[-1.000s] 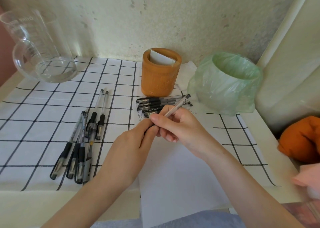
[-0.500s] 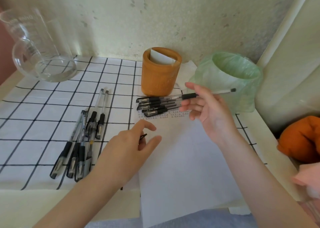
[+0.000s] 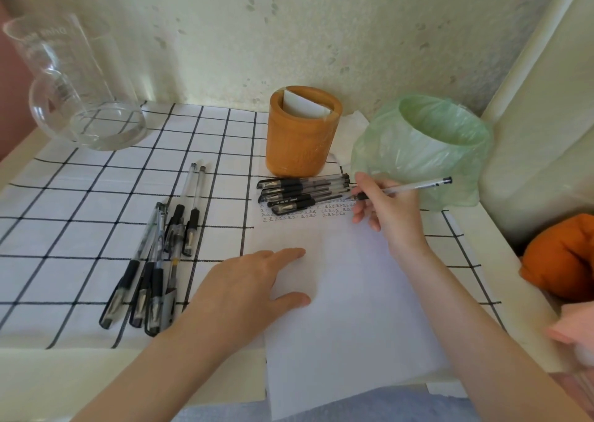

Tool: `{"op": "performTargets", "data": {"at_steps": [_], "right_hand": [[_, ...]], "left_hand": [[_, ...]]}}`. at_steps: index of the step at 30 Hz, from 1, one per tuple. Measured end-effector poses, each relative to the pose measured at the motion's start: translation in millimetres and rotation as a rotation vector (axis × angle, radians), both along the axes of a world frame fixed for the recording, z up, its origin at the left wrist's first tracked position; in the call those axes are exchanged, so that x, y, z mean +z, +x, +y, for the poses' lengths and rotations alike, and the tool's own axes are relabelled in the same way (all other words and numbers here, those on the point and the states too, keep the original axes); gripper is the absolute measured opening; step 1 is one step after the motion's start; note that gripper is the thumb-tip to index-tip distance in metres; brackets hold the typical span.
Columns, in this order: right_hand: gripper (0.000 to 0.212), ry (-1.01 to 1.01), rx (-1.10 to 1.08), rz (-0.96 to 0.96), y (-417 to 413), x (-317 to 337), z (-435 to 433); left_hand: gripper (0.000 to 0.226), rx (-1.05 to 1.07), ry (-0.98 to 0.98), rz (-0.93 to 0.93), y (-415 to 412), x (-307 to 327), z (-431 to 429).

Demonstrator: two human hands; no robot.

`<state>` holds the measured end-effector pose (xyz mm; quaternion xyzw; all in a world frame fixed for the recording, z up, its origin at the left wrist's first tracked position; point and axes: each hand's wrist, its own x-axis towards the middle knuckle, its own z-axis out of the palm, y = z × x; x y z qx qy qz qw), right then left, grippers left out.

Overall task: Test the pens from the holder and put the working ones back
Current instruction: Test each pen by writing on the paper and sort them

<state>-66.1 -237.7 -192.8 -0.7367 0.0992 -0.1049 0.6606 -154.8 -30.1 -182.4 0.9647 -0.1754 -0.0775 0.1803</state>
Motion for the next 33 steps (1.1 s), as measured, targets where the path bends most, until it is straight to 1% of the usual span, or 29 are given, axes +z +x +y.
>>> {"op": "performTargets", "data": {"at_steps": [6,10,33], "right_hand": [[0.04,-0.157,-0.102,-0.095,2.8,-15.1,0.2],[0.037,-0.238,-0.11,-0.126,3.0,-21.0,1.3],[0.034,-0.316,-0.08,-0.165,6.4,-26.5,-0.7]], "left_hand": [[0.06,0.007,-0.031,-0.003,0.6,-2.1,0.7],[0.06,0.007,-0.041,-0.008,0.6,-3.2,1.0],[0.059,0.015,-0.03,0.009,1.1,-2.3,0.3]]}}
